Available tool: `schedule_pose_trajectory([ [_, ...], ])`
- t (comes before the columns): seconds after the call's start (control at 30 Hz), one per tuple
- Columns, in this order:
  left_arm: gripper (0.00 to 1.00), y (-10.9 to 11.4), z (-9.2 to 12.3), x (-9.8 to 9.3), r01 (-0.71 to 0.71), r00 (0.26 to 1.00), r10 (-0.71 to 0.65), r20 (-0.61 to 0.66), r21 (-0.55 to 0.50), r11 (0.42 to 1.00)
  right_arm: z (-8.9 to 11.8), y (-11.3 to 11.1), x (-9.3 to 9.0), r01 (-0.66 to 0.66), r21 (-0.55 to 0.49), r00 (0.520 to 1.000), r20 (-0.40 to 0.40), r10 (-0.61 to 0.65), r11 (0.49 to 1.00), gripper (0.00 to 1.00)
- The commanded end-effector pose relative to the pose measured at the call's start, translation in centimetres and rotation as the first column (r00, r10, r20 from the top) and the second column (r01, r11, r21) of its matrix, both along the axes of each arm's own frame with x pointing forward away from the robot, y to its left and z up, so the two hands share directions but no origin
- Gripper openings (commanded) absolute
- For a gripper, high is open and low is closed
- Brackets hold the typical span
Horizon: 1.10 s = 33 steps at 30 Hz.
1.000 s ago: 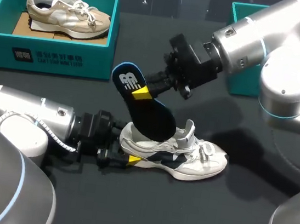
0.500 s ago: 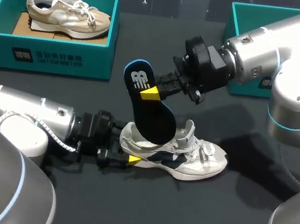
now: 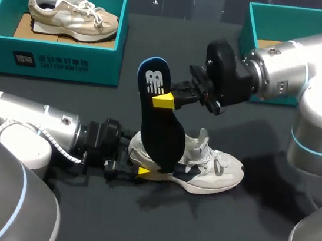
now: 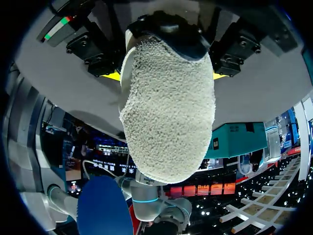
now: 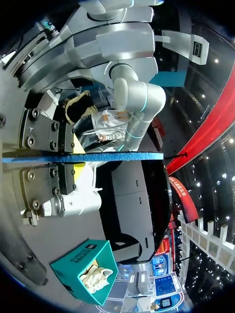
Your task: Take the shoe out of the shoebox, open the shoe tongue, remove and reinsert the insole, then place the shoe into the shoebox
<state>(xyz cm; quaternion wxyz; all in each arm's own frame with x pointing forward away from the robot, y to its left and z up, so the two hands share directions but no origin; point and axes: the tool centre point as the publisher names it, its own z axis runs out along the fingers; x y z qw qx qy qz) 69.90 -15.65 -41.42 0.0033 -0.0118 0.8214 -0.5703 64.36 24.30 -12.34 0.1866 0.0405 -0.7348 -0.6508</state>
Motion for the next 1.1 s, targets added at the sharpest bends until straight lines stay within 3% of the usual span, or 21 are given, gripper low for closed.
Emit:
schedule_pose_trajectory([
  [0.03,0.00,-0.1,-0.3,0.2,-0.001,1.000,0.001,0.000,0.002,1.000,-0.1,-1.0,-1.9,0.066,0.003,0.998,0.008,-0.066,0.998,0.00],
  [0.37,0.00,-0.1,-0.3,0.2,-0.001,1.000,0.001,0.000,0.002,1.000,-0.1,-1.0,-1.9,0.066,0.003,0.998,0.008,-0.066,0.998,0.00],
  [0.7,0.00,-0.1,-0.3,0.2,-0.001,1.000,0.001,0.000,0.002,1.000,1.9,-4.5,-5.9,0.340,-0.020,0.935,-0.100,-0.341,0.940,0.00],
  [1.1,0.00,-0.1,-0.3,0.2,-0.001,1.000,0.001,0.000,0.002,1.000,1.9,-4.5,-5.9,0.340,-0.020,0.935,-0.100,-0.341,0.940,0.00],
])
